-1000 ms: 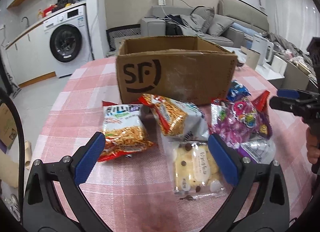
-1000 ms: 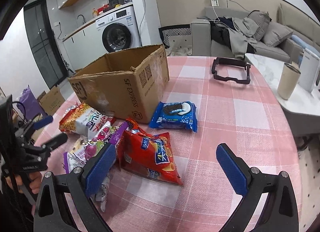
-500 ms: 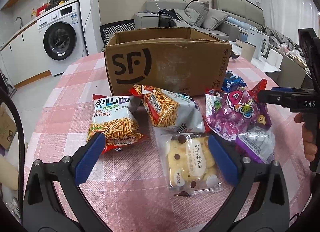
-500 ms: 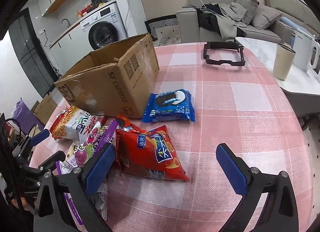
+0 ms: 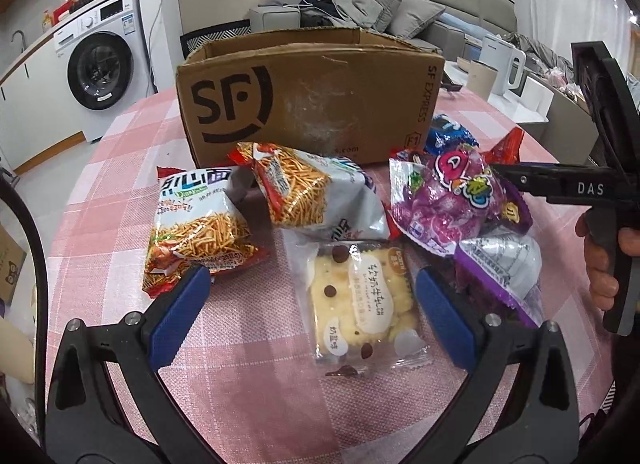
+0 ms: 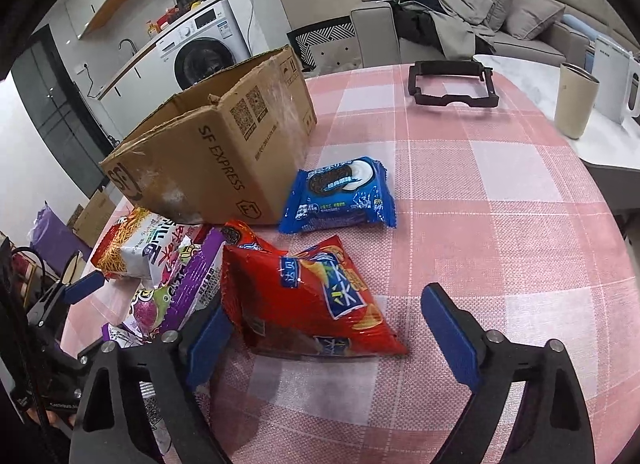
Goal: Organize snacks
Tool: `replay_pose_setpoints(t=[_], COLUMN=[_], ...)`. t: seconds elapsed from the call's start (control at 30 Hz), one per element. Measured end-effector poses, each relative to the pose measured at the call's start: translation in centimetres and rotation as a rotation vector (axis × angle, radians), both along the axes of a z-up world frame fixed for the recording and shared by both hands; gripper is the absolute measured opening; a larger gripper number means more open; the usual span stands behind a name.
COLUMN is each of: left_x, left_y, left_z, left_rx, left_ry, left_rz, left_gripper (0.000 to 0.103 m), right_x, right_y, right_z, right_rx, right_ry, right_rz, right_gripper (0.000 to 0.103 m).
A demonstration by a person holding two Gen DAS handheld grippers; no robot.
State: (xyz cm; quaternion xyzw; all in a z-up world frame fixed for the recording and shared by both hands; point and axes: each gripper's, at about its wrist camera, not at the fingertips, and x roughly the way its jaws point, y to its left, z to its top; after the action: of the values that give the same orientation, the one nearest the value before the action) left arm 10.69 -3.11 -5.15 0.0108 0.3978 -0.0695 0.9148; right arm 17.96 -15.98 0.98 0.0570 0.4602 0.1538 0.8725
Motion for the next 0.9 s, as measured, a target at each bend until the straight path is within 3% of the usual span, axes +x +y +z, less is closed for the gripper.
replay_pose_setpoints(t=[0.23,0.37,0.6,0.8,0.9], left_x=[0.7,1.0,1.0,1.0,0.8], left_y=[-0.1,-0.3,-2.0,-2.7,-3.1], left_z=[-1.2,-1.7,-2.5,-2.6,-2.4], left_rx=[-0.019,-0.036,0.014,0.019,0.006], left_ry=[0.072,0.097,0.102,0.106,0.091], left_rz=[0.003,-0.003,-0.009,-0.035,-0.069], left_gripper=[0.102,0.102,0.101,0.081,0.059], right_x=[-0.1,-0.1,-0.2,-0.1,-0.1], right_y=[0.2,0.5,0.6,0.6,0.6], right_z=[-0.3,-0.4,-0.3,-0.5,-0.6], right_rx=[-0.005,-0.012,-0.011,-0.016,-0.021], right_ry=[0.0,-0.001,-0.005,0.005,0.001], right_rz=[0.016,0.025,0.02,0.019,0.021], right_gripper=[0.08,0.079,0.078,0.078,0.073])
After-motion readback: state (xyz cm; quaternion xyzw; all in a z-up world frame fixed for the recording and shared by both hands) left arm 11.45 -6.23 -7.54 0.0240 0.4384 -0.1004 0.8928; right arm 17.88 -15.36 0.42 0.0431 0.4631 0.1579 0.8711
